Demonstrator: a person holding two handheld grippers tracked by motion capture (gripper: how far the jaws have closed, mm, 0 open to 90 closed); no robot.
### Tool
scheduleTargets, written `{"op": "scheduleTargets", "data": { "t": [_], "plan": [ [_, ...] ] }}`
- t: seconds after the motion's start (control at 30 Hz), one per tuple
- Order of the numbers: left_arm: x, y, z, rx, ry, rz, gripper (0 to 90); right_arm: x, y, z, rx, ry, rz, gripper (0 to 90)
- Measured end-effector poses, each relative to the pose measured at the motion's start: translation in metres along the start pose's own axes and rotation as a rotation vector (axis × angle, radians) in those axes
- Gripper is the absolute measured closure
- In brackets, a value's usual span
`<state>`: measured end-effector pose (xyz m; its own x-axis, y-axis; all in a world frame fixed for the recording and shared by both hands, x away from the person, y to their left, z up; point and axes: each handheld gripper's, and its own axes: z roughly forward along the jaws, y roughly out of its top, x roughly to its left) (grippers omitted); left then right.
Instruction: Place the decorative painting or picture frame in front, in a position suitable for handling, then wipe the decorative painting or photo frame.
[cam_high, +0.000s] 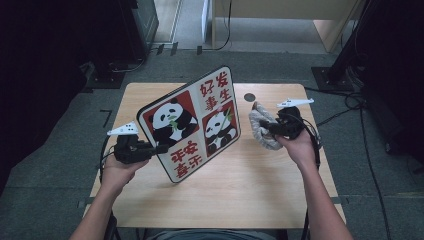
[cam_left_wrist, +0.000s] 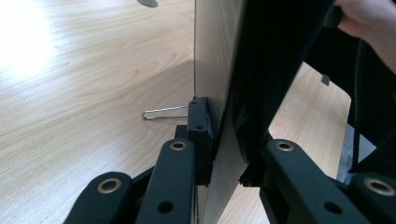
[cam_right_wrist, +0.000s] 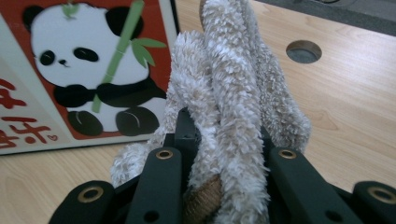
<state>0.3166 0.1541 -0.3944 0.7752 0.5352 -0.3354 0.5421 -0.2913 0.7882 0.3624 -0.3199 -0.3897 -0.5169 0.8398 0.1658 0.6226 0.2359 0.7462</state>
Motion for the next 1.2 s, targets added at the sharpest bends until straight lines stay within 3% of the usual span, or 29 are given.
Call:
{"op": "scheduleTargets", "data": {
  "t": [0.57, 1.2],
  "plan": [
    [-0.013, -0.006, -0.003, 0.032, -0.032, 0.041, 79.5, 0.027, 0.023, -0.02, -0.006, 0.023, -0.075, 74.2],
    [-0.014, -0.007, -0.002, 0.022, -0.021, 0.019, 79.4, 0.047, 0.054, -0.05, -0.059, 0.078, -0.105, 74.0]
  ]
}}
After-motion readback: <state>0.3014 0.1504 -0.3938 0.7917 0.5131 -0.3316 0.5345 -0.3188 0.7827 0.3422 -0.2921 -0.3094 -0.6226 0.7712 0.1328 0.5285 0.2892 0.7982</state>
